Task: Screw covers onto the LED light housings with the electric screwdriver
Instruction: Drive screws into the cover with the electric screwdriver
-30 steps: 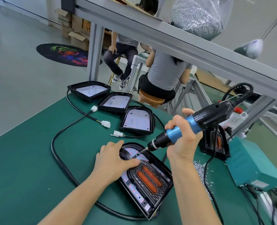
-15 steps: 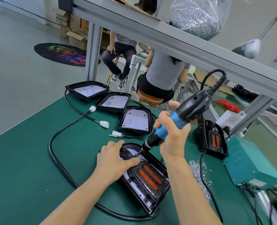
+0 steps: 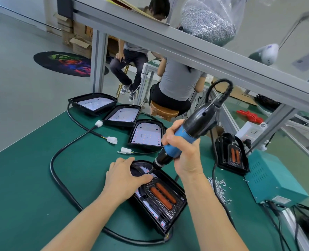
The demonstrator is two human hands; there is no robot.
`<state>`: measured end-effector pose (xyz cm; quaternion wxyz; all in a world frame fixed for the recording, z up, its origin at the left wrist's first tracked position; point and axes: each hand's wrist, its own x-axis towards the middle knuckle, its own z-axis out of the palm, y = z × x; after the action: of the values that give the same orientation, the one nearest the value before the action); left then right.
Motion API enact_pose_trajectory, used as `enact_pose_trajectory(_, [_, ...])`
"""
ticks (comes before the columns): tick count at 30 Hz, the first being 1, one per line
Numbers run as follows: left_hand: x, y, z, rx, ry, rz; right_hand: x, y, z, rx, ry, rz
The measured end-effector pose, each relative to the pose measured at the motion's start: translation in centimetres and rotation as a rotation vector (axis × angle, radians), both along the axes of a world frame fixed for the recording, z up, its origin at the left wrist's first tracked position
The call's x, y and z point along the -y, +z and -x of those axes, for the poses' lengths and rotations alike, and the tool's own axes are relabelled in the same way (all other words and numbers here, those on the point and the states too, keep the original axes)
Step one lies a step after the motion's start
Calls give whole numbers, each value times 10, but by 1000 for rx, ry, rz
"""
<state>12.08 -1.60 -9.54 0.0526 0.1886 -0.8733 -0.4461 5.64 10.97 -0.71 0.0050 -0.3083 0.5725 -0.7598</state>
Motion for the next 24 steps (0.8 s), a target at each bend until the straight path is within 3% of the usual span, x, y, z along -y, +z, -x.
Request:
enact_pose_trajectory(3, [0, 1, -2, -3, 10, -12, 0, 0, -4, 21, -38, 63])
enact_pose_trajectory(7, [2, -2, -14, -59, 20, -59, -18, 3, -5, 126, -310, 354])
enact_pose_trajectory(12, [7, 2, -22, -46, -3, 46, -85, 25, -9, 11, -550, 478])
enact_pose_trajectory(15, [-10, 20, -12, -282, 23, 146, -122, 30, -18, -33, -639, 507])
enact_pose_trajectory(18, [-59, 44, 13, -406, -233, 246, -145, 28, -28, -43, -733, 491])
enact_pose_trajectory(21, [-117, 53, 45, -267, -513, 395, -160, 23, -37, -34, -804, 468])
enact_pose_trajectory(24, [-154, 46, 71, -93, -632, 496, -173, 17, -45, -35, -841, 445])
